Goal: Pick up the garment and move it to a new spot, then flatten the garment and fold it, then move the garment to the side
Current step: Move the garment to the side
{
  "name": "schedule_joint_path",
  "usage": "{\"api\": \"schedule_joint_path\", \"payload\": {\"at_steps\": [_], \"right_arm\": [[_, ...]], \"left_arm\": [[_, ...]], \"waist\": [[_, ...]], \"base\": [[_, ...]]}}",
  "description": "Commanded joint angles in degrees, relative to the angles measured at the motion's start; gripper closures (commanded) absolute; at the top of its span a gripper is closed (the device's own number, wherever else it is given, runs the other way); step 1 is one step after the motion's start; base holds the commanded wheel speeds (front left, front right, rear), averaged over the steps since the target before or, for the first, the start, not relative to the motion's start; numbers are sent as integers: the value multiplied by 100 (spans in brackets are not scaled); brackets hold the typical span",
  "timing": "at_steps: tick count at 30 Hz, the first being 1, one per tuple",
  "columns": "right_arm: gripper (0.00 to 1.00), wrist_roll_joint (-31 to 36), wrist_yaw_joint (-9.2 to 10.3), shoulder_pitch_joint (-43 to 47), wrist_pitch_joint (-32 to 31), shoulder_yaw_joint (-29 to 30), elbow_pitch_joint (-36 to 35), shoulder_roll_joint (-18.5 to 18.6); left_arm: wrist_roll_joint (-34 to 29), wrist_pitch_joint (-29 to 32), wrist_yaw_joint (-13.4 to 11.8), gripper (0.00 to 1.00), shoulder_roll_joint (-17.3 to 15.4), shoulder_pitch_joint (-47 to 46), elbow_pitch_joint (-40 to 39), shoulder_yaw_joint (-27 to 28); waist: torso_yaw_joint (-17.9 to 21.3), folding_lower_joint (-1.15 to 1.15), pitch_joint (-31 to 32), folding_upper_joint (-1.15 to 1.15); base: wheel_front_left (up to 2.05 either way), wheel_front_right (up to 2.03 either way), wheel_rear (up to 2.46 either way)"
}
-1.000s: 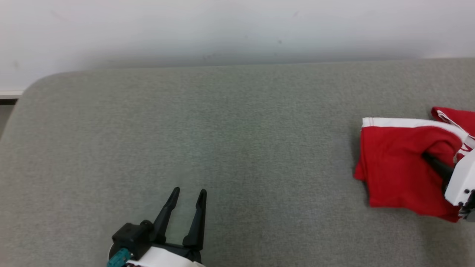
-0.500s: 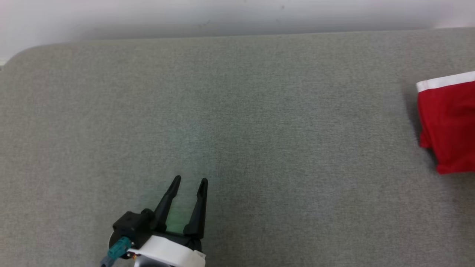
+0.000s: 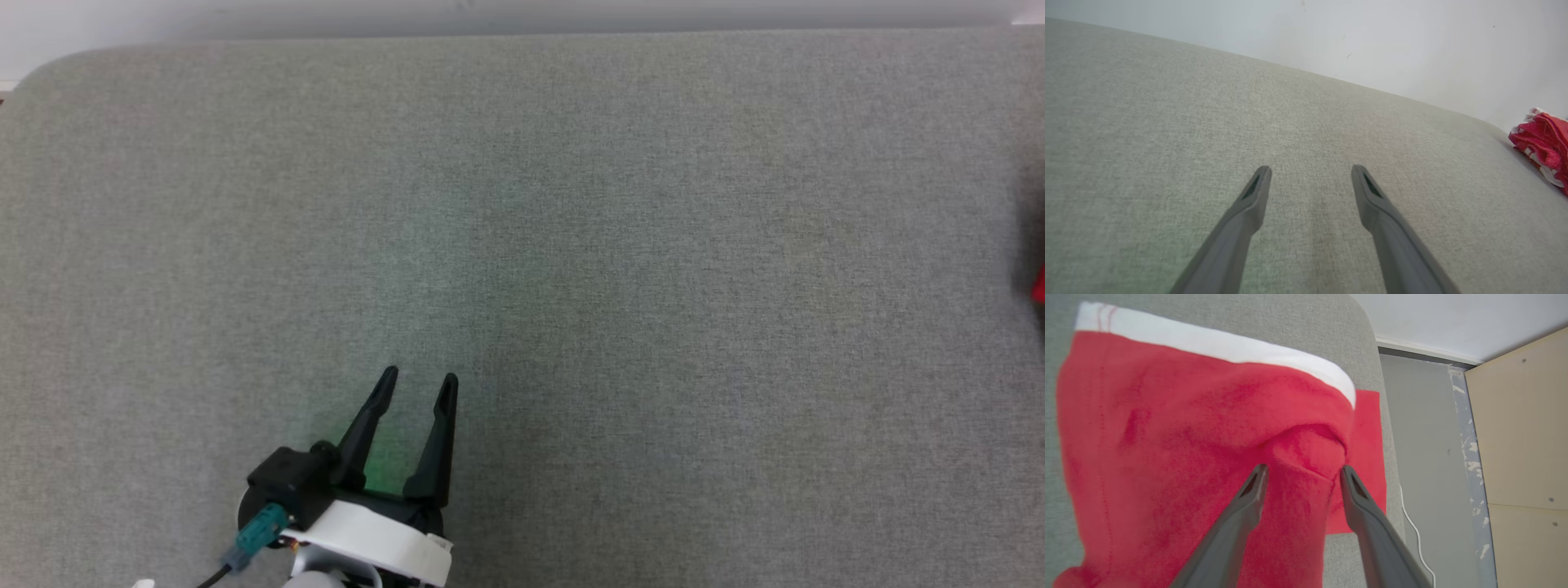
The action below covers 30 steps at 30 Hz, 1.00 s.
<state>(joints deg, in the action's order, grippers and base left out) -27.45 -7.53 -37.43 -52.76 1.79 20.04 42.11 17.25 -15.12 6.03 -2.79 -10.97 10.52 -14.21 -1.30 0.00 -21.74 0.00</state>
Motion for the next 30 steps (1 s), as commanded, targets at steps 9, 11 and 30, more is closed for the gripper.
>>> {"api": "schedule_joint_path", "payload": {"at_steps": [9,11,30], "right_arm": [[0,994,12,604,926,750,409,-325],[0,1108,12,748,1167,786,420,-403],[0,1582,13,2844,4380,1143,-1529,-2095]], "left_arm": [[-125,1,44,0,-23,-84,94,26],[-114,1,45,0,-24,-47,101,49],[-63,0,-249,0,-23,1096,181,648]], "waist": [[31,0,63,0],[38,0,134,0],[211,0,1894,0]], "base": [[0,0,0],[0,0,0],[0,0,0]]}}
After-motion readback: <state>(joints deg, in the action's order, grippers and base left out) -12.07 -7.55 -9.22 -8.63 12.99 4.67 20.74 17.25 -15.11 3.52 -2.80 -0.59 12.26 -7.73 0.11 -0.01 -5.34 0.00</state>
